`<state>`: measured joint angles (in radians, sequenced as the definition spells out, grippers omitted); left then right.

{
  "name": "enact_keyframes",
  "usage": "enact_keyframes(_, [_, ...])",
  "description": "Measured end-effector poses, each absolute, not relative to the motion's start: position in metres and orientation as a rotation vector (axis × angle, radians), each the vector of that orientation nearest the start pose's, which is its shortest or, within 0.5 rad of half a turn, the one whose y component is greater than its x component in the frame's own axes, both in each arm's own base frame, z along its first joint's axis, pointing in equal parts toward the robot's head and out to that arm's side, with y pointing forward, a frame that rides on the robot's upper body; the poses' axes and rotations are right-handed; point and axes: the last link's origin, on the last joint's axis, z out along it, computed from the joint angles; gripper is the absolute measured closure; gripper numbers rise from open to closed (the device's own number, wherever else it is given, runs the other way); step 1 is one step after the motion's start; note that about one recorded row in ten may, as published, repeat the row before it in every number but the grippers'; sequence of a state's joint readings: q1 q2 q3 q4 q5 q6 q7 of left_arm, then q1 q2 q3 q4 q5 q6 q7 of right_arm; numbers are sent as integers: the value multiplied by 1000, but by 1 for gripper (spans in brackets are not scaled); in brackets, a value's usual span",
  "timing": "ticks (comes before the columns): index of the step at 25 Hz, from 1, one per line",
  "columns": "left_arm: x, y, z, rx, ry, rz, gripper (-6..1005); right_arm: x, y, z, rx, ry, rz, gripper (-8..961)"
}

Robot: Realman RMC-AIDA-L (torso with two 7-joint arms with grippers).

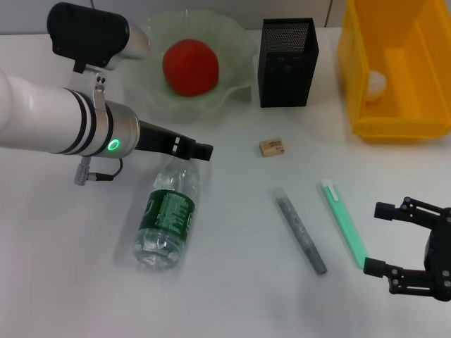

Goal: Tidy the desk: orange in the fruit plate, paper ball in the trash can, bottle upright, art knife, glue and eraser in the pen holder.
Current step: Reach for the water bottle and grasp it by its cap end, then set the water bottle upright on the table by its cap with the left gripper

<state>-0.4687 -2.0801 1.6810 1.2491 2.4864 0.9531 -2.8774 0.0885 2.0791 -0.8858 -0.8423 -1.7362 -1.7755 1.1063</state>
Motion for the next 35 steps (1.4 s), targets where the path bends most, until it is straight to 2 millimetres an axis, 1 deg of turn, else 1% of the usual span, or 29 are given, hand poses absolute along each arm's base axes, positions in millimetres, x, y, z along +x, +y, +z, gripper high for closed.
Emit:
enact_keyframes(7, [-195, 372, -68, -2350, -1118, 113, 191, 313, 210, 20, -2682, 431, 799, 107])
enact_keyframes(14, [-196, 373, -70, -2351, -1121, 127, 227, 314, 210, 20, -2679, 449, 793, 107])
enact_keyframes(23, [-193, 374, -72, -2378, -1082, 171, 274, 315, 210, 19, -2696, 488, 775, 107])
enact_keyframes(25, [-193, 375, -72, -2384, -1047, 213, 285, 315, 211, 19, -2699, 492, 773, 107])
enact_keyframes(30, [-187, 374, -73, -2405, -1000, 223, 453, 315, 211, 20, -2699, 501, 773, 107])
enact_keyframes(35, [-184, 371, -71, -2441, -942, 246, 514, 315, 212, 21, -2697, 516, 773, 107])
